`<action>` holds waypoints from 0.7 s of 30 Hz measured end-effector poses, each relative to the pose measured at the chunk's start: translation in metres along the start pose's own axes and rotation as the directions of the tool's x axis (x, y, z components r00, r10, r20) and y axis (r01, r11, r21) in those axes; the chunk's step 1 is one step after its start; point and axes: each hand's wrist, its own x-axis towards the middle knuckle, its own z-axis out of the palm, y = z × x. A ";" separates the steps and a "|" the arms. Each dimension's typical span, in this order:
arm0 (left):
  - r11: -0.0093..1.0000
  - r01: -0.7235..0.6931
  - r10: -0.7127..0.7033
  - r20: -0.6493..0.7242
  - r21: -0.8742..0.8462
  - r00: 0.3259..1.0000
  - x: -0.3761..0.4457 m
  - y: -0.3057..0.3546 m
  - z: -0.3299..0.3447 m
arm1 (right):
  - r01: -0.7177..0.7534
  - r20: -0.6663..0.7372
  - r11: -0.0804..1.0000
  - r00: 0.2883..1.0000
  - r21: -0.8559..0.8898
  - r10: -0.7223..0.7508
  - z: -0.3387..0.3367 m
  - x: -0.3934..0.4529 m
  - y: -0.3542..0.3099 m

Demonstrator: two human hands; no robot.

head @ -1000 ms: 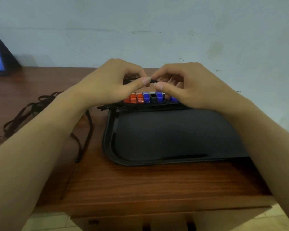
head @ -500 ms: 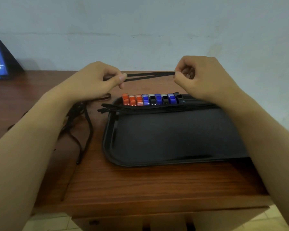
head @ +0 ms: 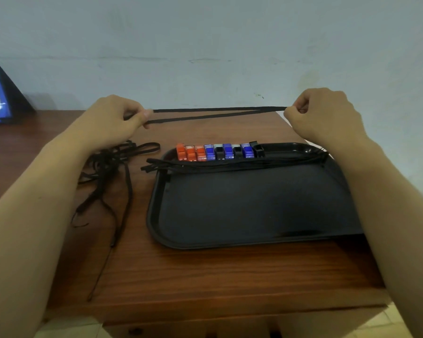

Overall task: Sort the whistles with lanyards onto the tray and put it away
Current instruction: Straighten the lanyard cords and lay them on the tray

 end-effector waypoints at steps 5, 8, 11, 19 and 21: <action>0.999 0.039 -0.039 -0.020 -0.007 0.999 0.004 -0.004 0.002 | -0.002 0.035 0.997 0.999 -0.083 0.005 0.003 -0.001 0.000; 0.999 0.047 -0.047 -0.006 -0.002 0.999 0.003 -0.004 0.002 | -0.027 0.043 0.992 0.999 -0.127 0.033 0.002 0.000 0.004; 0.999 0.042 -0.042 0.005 -0.014 0.999 0.003 -0.003 0.003 | -0.062 0.052 0.988 0.996 -0.141 0.070 -0.002 0.002 0.010; 1.000 0.019 -0.018 0.090 -0.013 0.996 -0.001 0.001 -0.001 | -0.153 0.053 0.965 0.984 -0.213 0.168 -0.002 0.010 0.021; 0.999 0.021 -0.016 0.137 -0.031 0.990 -0.004 0.005 -0.002 | -0.172 0.069 0.954 0.979 -0.248 0.194 -0.001 0.013 0.026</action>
